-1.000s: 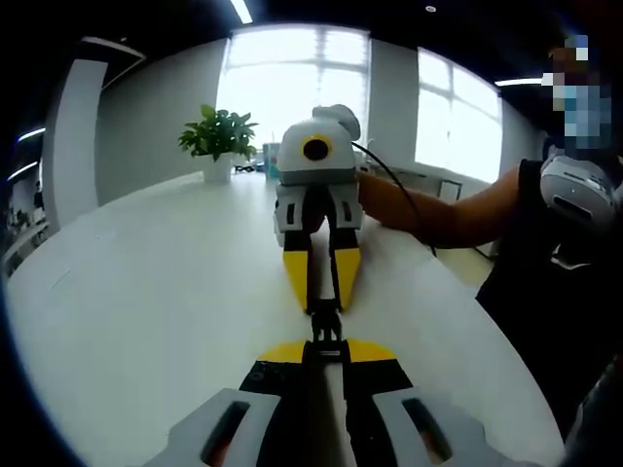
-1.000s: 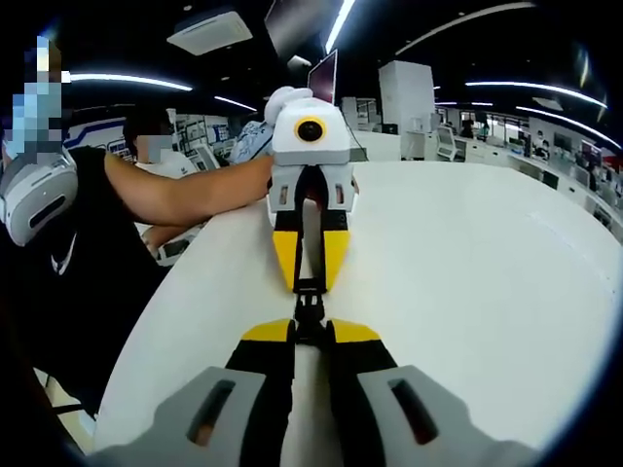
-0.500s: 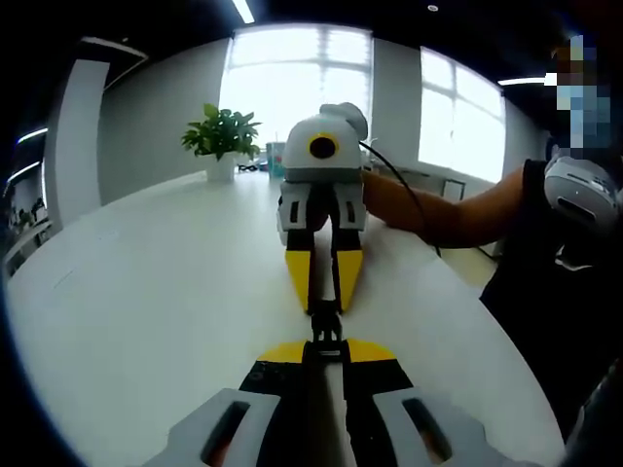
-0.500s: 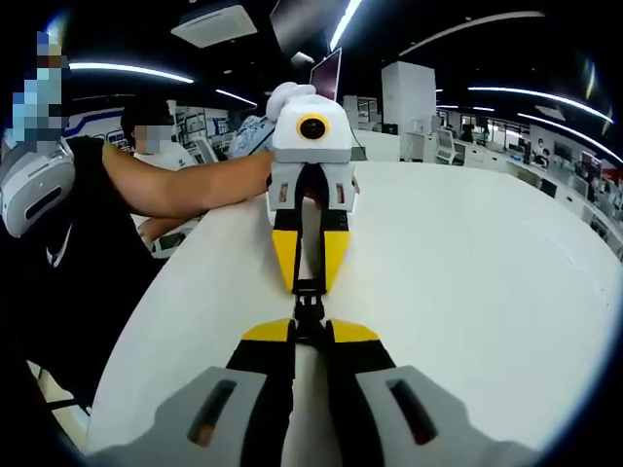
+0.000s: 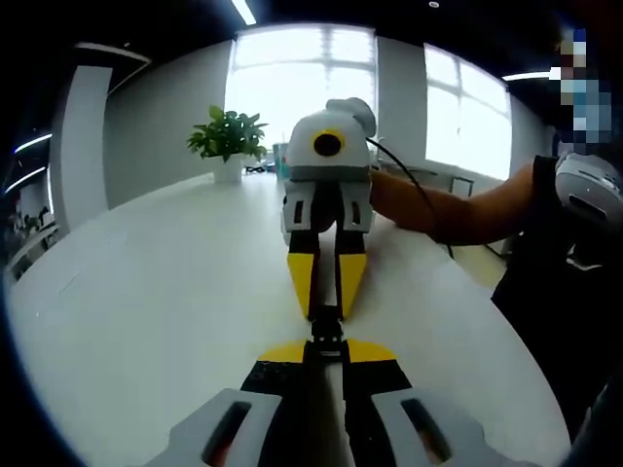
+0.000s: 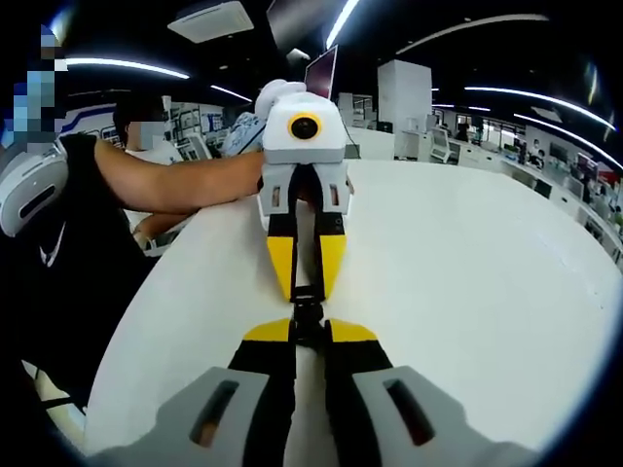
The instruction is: Snap the two parts of the plastic buckle together until the buckle closes and remains connected.
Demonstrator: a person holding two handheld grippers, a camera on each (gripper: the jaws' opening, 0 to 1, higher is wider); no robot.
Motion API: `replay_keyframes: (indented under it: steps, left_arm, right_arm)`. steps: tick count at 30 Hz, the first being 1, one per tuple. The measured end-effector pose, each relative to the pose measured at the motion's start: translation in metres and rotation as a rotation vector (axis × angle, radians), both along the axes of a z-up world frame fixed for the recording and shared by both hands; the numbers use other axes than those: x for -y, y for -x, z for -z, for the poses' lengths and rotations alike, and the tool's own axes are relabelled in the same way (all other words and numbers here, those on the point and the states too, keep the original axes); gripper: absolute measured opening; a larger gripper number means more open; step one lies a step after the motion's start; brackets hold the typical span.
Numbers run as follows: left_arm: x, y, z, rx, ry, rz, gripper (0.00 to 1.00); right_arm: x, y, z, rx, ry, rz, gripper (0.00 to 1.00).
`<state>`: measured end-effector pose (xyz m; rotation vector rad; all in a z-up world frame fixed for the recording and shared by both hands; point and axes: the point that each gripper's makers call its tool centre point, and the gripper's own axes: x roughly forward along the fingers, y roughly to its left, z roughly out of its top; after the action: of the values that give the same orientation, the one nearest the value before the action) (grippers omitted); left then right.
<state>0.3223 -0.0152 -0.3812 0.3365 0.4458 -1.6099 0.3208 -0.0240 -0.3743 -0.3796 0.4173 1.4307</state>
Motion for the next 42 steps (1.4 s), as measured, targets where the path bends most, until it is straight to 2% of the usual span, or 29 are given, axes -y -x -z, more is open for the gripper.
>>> replay_keyframes:
  steps: [11,12,13,14,17,42]
  left_arm:
    - [0.004,0.006,-0.001,0.017,0.006,0.007,0.07]
    - [0.004,0.010,0.000,0.007,-0.007,0.014,0.07]
    - [0.002,0.010,-0.001,0.028,-0.004,0.014,0.07]
    - [0.001,0.011,-0.002,0.018,-0.003,0.009,0.08]
    - [-0.004,0.006,-0.003,0.017,0.000,0.010,0.08]
    - [0.000,0.005,-0.002,0.007,0.006,0.002,0.10]
  right_arm:
    - [-0.005,0.002,-0.001,-0.009,-0.014,-0.007,0.07]
    - [-0.004,0.003,0.005,-0.016,0.028,-0.007,0.07]
    - [-0.007,0.003,0.002,-0.004,0.006,-0.007,0.07]
    - [-0.007,0.002,0.003,-0.008,-0.001,-0.006,0.08]
    - [-0.008,0.002,0.002,-0.015,-0.007,-0.005,0.08]
    - [-0.006,0.001,-0.001,-0.013,-0.012,0.002,0.08]
